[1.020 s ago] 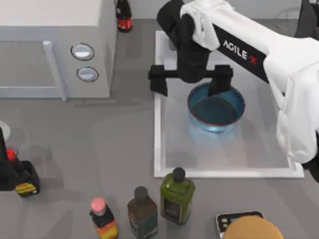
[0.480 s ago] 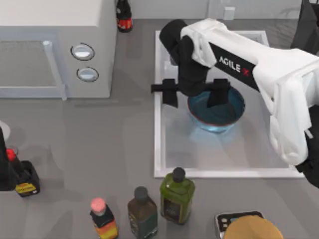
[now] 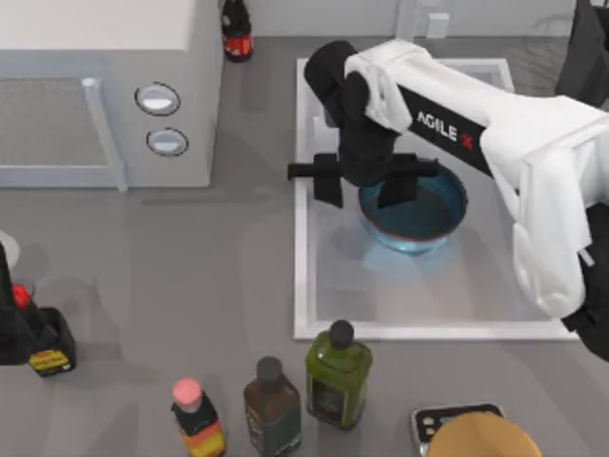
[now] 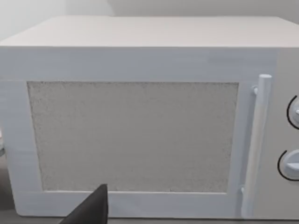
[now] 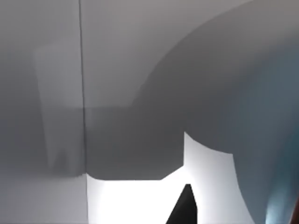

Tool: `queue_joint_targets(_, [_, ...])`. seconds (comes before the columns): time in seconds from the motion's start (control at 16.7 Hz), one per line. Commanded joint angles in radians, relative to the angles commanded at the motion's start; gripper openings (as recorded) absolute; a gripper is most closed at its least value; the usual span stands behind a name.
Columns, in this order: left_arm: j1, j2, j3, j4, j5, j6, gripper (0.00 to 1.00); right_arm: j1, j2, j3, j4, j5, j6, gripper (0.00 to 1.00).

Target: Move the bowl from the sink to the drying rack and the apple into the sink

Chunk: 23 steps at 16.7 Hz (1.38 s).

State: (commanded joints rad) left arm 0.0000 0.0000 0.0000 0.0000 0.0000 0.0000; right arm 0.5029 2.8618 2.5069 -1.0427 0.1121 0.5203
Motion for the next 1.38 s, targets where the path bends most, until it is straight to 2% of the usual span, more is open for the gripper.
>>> queue_joint_targets(0.3, [0.000, 0.000, 0.000, 0.000, 0.000, 0.000, 1.00, 0.000, 0.000, 0.000, 0.000, 0.000, 0.000, 0.02])
queue_joint_targets(0.36, [0.000, 0.000, 0.000, 0.000, 0.000, 0.000, 1.00, 0.000, 0.000, 0.000, 0.000, 0.000, 0.000, 0.00])
queue_joint_targets(0.96, [0.000, 0.000, 0.000, 0.000, 0.000, 0.000, 1.00, 0.004, -0.021, -0.012, -0.007, 0.002, 0.007, 0.00])
queue_joint_targets(1.38, [0.000, 0.000, 0.000, 0.000, 0.000, 0.000, 1.00, 0.151, -0.356, -0.204, -0.169, 0.019, 0.151, 0.00])
